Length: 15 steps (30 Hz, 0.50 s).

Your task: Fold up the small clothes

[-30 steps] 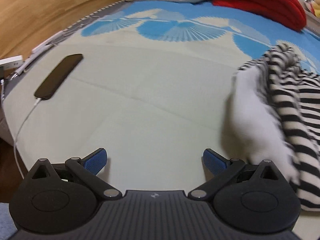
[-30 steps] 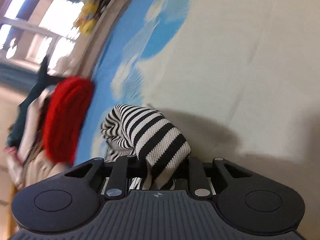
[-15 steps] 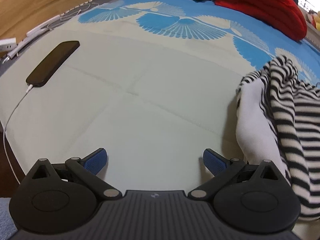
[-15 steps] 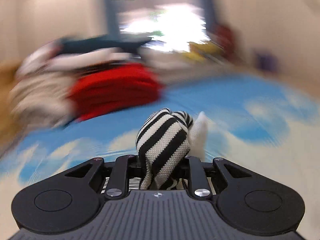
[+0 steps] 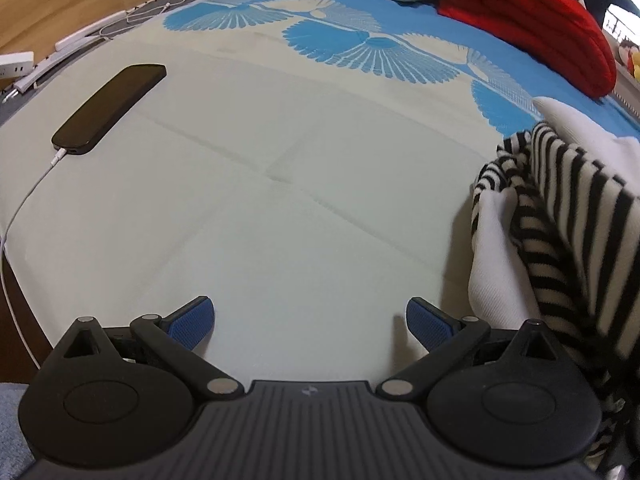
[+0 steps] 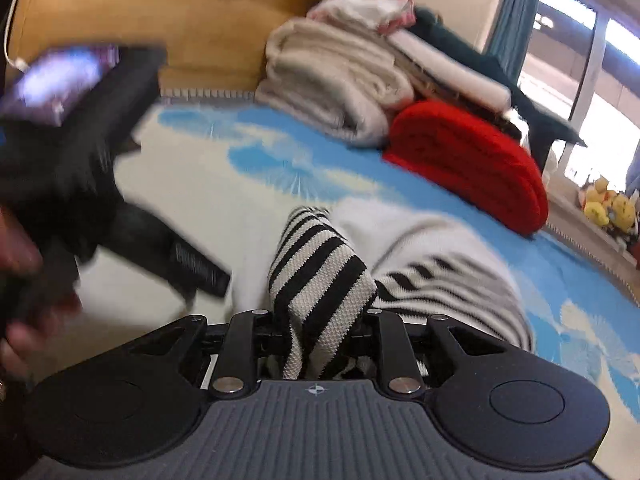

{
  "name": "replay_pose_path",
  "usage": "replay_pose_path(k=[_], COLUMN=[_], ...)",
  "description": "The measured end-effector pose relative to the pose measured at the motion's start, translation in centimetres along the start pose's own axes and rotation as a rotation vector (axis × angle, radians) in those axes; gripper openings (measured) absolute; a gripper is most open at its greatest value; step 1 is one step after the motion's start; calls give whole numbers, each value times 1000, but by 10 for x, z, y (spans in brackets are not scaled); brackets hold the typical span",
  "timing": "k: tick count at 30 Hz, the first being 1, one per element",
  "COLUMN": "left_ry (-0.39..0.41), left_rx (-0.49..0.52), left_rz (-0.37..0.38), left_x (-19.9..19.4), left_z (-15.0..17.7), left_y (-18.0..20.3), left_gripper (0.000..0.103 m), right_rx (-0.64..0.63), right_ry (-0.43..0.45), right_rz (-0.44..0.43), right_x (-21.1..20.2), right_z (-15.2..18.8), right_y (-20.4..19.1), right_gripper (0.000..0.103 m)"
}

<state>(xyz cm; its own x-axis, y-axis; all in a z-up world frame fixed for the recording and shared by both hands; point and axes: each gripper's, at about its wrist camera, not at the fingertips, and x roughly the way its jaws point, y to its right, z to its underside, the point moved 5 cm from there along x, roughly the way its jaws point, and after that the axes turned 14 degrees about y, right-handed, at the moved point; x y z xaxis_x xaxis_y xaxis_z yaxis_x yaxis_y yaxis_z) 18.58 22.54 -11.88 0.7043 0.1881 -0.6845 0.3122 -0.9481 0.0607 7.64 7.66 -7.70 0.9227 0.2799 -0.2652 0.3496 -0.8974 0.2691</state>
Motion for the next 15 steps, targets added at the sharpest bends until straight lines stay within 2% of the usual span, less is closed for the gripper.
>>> replay_pose_path(k=[1,2,4,5,6,9,10,11,14,15], left_ry=[4,8,14,18,23,36,37,39,49,53], left_rx=[-10,-17,-34,-44,-53,-74,-85,-96,-111,-106], left_rz=[-1,-4,-6,-3,1,33,55,84,203,240], left_x=[-1,-1,-2,-3,-5,-10,-13,-17,-36,-43], left_z=[-1,-2,-4,-5,-6,-11,-13,-14,-19,-20], left_y=[-1,-1,-4,-5,-6,-7,-7,-7,-1,2], left_gripper=[103,103,103,103,103,103,103,103,102,102], right_rx=[0,4,36,48,40,130,130,193,245,245], right_ry=[-10,-36,-79,-60,-37,19,19,69,101,101], right_rz=[-11,-29,-113,-147,-169,-275,-275,-292,-166,-166], right_x=[2,5,5,2,-4,-33,-33,-71,-112,-112], right_z=[4,7,28,31,31,8,8,-8,-20,-20], right_y=[-2,-8,-21,-26,-32,-25,-25,-13,38,38], right_gripper=[24,29,53,73,81,80,79,78,78,78])
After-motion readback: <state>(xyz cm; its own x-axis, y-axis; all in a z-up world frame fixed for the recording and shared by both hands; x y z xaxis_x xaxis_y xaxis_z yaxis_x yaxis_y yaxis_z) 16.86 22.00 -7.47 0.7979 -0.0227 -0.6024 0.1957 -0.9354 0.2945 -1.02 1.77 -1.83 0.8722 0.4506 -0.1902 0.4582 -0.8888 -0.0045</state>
